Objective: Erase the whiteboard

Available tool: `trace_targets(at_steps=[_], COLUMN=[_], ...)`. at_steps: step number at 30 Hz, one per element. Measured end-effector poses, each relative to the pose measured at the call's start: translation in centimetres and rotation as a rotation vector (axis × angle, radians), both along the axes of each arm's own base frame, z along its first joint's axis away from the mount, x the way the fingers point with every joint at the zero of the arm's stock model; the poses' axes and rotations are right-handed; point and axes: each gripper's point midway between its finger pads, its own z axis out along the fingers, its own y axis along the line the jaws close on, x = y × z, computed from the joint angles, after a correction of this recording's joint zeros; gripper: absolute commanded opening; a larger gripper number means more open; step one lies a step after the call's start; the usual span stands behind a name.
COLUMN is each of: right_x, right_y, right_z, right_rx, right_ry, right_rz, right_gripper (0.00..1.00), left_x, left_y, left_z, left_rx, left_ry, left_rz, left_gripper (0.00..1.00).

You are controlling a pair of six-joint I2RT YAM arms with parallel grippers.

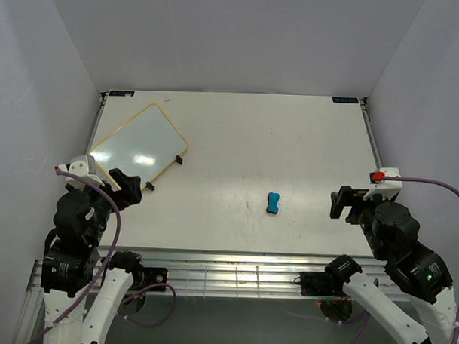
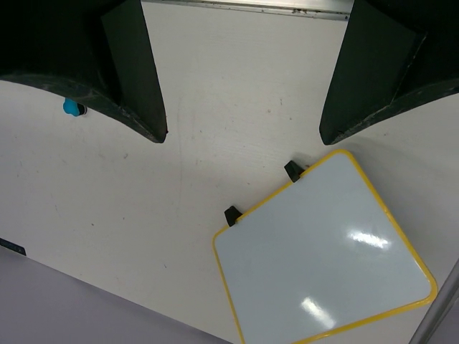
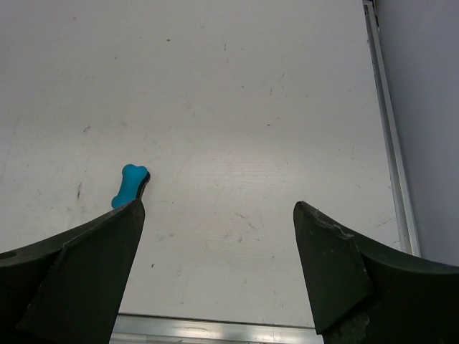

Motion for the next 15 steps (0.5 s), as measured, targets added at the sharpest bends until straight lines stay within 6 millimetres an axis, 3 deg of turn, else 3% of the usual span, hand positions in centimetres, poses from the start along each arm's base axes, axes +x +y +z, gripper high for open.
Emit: trace_targets(at_steps=[15], right_x=[-0.18], right_y=[-0.06], right_z=[0.03], right_rx=[0.008], right_ry=[-0.042], right_rz=[0.016], right_gripper=[0.90], left_x=[0.17], left_y=[-0.07], left_z=[0.22], left_rx=[0.019], left_ry=[-0.056], left_rz=[-0.015], left_gripper=[0.98])
